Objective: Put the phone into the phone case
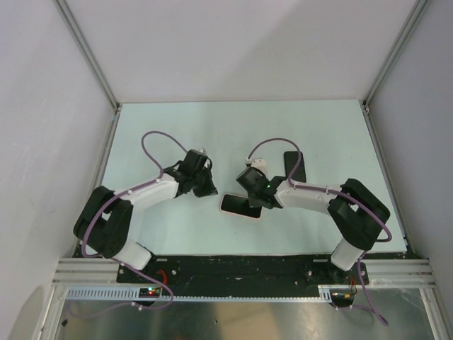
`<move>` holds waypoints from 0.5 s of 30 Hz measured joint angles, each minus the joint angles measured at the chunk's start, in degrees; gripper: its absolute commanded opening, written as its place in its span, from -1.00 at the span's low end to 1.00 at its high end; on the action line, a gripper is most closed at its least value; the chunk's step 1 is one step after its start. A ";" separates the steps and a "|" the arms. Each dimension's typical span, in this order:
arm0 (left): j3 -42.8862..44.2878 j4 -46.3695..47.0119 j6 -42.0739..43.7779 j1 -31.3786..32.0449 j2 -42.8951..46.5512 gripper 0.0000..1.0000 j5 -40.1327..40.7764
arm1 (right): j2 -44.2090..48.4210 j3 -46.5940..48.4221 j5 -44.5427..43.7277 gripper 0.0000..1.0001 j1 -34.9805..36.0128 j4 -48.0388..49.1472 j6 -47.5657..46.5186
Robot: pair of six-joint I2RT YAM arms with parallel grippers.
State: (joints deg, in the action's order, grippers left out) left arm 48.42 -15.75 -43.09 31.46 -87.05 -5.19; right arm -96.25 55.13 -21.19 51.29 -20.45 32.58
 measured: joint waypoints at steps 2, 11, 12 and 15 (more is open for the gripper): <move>-0.90 -0.24 0.00 -0.02 0.81 -0.99 0.02 | -0.17 0.70 -0.02 -0.10 -0.04 -1.03 -0.39; -2.36 -1.90 -0.02 -2.32 7.93 -0.99 -0.02 | 0.70 2.99 9.05 0.41 -2.89 -1.70 -11.52; -2.43 -1.99 -0.02 -2.64 8.74 -0.99 -0.04 | 0.79 3.41 10.14 0.32 -3.15 -1.31 -12.61; -2.69 -2.16 -0.02 -3.26 10.32 -0.99 -0.09 | 0.28 6.54 13.31 -0.10 -4.07 -0.28 -16.09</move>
State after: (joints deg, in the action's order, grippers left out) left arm 45.74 -17.91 -43.11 28.21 -76.73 -5.28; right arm -95.96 61.67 -7.88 47.22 -20.73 16.49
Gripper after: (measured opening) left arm 0.005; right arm 0.638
